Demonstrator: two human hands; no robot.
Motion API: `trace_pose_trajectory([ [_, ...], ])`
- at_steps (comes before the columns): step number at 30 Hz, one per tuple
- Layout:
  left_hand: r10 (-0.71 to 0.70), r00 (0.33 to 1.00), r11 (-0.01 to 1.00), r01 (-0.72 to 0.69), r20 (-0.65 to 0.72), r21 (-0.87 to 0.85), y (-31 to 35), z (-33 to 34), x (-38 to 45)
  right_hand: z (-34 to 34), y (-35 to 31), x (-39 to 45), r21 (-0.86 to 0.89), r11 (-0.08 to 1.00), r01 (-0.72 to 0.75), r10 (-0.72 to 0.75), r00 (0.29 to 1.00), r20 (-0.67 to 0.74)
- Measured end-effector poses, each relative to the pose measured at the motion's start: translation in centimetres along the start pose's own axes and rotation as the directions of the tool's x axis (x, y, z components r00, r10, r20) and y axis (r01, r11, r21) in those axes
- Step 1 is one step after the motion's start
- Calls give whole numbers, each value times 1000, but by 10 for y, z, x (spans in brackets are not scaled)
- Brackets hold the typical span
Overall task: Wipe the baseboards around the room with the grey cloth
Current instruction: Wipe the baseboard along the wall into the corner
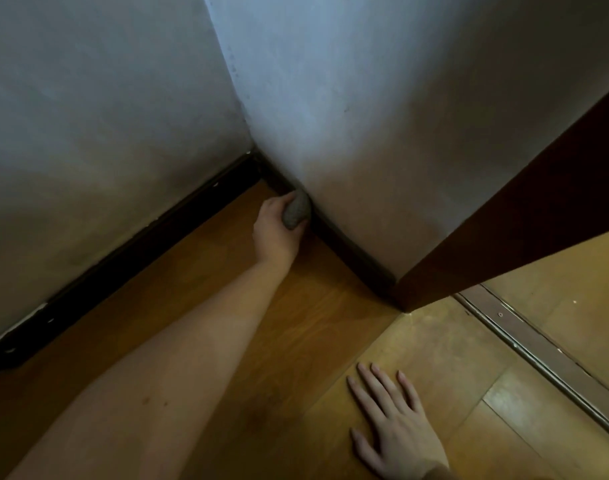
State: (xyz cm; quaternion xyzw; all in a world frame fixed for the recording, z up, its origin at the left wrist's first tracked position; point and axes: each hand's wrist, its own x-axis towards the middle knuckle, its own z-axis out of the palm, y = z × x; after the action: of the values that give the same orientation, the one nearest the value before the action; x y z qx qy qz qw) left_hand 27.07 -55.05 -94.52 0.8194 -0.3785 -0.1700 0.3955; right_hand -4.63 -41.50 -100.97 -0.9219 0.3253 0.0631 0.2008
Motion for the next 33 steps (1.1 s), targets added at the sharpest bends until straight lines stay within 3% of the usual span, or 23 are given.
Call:
trace_pose_trajectory([
  [7,75,996,997,-73,45,-40,17,25,-67,7,3,-4,10,1000,-12,12,1000,22],
  [11,36,997,999,-34,70,-27,20,34,-89,9,0,-4,13,1000,-8,7,999,39],
  [16,22,982,998,-12,188,-55,34,45,-119,5,3,-2,-9,1000,-26,26,998,53],
  [24,195,884,980,-188,426,-60,25,39,-141,8,3,-5,-5,999,-36,36,996,84],
  [30,237,855,970,-236,460,-62,12,29,-135,8,5,-8,-8,999,-39,39,994,98],
  [33,164,893,986,-162,420,-41,-1,21,-124,8,5,-9,-18,999,-32,33,995,92],
])
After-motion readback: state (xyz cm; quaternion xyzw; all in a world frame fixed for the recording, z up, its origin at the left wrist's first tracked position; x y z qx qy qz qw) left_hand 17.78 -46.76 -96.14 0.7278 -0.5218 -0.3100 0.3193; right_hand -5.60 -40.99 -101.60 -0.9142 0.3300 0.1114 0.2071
